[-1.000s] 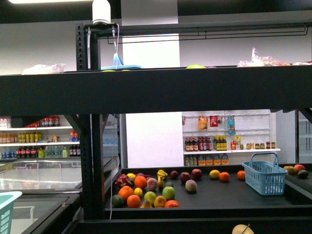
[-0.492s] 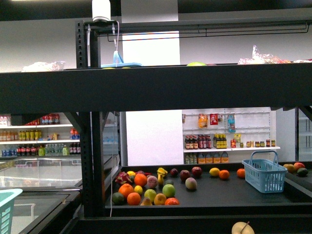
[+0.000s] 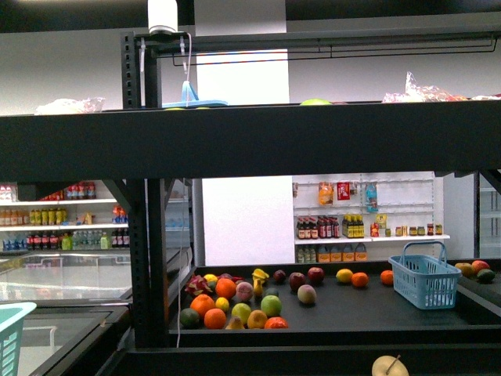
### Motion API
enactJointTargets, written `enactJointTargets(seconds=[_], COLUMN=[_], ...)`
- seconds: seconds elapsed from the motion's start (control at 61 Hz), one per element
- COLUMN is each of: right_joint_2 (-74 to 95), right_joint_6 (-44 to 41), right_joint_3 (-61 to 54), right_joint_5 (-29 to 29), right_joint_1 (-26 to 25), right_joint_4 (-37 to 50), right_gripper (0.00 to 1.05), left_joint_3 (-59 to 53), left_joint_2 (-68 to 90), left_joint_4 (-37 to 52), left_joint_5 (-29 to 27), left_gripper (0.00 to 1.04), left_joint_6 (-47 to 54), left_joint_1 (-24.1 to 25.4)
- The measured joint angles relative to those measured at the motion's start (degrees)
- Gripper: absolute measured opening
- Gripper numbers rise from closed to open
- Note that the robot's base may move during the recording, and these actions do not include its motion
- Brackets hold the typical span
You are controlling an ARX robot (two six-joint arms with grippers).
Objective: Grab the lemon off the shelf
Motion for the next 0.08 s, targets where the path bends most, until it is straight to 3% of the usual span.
enactJointTargets(seconds=[0.082], right_joint_2=[0.00], right_joint_6=[0.00], right_joint_3=[0.00], right_joint_5=[0.02], right_joint_1=[0.00], right_joint_4=[0.00], right_gripper=[1.02], left_joint_3=[0.00], left_joint_2=[0.00], left_joint_4=[0.00], left_joint_5=[0.00], left_gripper=[0.97], left_joint_6=[-0.02], left_joint_1=[0.00])
